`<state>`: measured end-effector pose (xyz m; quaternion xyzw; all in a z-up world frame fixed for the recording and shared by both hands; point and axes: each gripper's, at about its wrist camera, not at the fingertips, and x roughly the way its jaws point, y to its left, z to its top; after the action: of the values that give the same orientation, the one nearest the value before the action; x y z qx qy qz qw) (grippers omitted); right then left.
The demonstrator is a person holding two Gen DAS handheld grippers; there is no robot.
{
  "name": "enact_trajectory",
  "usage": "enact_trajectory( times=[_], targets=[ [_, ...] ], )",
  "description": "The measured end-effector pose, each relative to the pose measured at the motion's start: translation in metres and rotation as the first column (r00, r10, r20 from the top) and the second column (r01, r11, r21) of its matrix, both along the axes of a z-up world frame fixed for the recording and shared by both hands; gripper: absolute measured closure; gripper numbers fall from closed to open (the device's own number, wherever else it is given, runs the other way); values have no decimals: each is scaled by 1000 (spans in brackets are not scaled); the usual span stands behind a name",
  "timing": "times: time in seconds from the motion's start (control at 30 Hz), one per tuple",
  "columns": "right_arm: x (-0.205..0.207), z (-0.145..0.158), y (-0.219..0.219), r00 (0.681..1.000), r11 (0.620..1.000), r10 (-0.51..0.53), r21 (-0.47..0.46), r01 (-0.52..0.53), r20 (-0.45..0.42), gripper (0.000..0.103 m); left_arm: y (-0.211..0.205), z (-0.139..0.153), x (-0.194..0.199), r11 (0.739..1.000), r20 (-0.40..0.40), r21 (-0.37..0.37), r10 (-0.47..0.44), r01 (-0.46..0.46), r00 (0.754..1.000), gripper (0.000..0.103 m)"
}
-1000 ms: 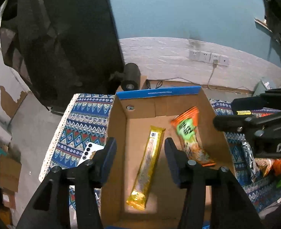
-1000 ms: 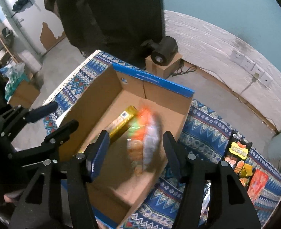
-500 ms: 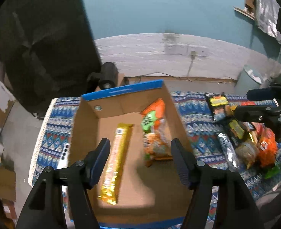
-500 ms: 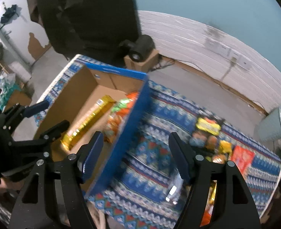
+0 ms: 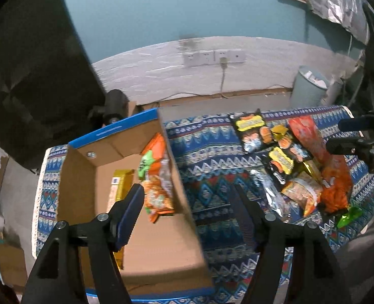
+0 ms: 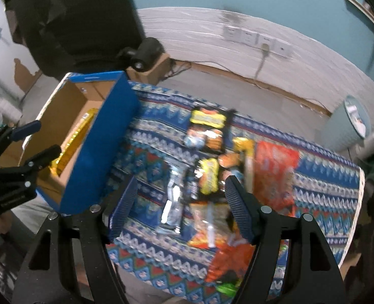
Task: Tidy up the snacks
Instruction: 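Open both tools to drop the bar and bag into the box, then grasp the silver foil bag with the left tool while the right tool grasps the orange chip bag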
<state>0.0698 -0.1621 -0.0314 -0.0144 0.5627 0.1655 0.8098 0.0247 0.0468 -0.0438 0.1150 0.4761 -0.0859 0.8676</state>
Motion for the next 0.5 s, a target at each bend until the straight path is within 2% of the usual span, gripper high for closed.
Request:
enact_trajectory(
  times=[0.5],
  targets=[
    [-25,-32,-102,985,986,-165,-15,165,-53,31,-69,-40,-2,996,-140,9,-85,87,987,29]
  ],
)
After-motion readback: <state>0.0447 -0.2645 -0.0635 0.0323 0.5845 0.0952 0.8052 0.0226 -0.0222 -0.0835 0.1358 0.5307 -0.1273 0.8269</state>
